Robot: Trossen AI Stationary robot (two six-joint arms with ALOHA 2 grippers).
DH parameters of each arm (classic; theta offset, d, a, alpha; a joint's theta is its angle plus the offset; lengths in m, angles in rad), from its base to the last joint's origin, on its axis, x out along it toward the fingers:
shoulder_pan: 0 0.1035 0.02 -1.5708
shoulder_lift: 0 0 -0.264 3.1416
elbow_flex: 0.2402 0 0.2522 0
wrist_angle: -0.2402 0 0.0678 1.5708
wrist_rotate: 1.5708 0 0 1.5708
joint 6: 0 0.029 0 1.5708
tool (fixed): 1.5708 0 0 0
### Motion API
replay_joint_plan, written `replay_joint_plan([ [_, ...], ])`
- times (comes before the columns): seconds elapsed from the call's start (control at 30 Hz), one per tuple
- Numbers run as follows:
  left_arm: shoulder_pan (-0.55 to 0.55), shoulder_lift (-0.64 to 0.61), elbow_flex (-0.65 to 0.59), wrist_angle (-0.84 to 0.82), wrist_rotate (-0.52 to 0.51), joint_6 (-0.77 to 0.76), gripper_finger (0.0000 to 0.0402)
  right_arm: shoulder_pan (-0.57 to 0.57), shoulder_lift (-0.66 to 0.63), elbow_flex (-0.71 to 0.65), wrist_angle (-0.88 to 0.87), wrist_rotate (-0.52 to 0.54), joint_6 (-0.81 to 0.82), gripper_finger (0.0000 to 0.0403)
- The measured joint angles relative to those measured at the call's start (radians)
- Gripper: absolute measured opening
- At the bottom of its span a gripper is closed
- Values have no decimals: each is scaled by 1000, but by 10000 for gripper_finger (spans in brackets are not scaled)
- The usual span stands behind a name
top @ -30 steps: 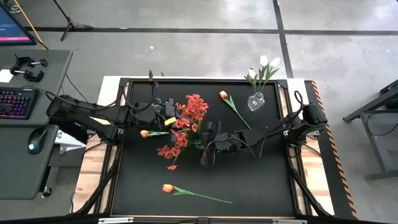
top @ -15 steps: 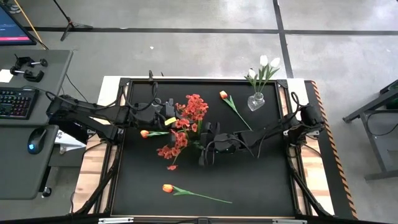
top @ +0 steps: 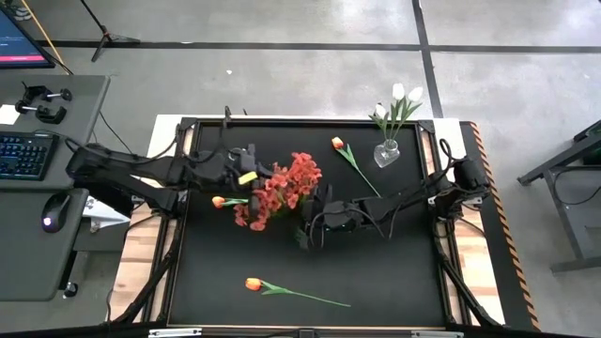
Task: Sort flowers into vase by color
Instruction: Put the orange flowers into the green vase
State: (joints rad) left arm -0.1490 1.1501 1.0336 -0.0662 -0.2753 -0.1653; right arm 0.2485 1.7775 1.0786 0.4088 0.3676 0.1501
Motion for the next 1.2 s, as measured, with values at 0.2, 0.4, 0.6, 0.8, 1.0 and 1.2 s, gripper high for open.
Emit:
replay_joint_plan([
  [0.2,0,-61,0,-28,-1,2,64,0,0,0,7,0,8,5],
  [0.4,0,-106,0,-55,-70,4,140,0,0,-1,20,0,8,3],
  [0.6,0,-183,0,-70,-149,39,187,1,0,-1,24,1,32,2],
  [0.8,0,-255,0,-148,-191,30,200,11,0,-1,52,1,31,1],
  [1.0,-13,-268,0,-178,-191,-6,200,30,-23,-1,76,1,27,1],
  [1.2,-17,-256,0,-183,-191,-5,200,56,-49,-1,58,70,25,0],
])
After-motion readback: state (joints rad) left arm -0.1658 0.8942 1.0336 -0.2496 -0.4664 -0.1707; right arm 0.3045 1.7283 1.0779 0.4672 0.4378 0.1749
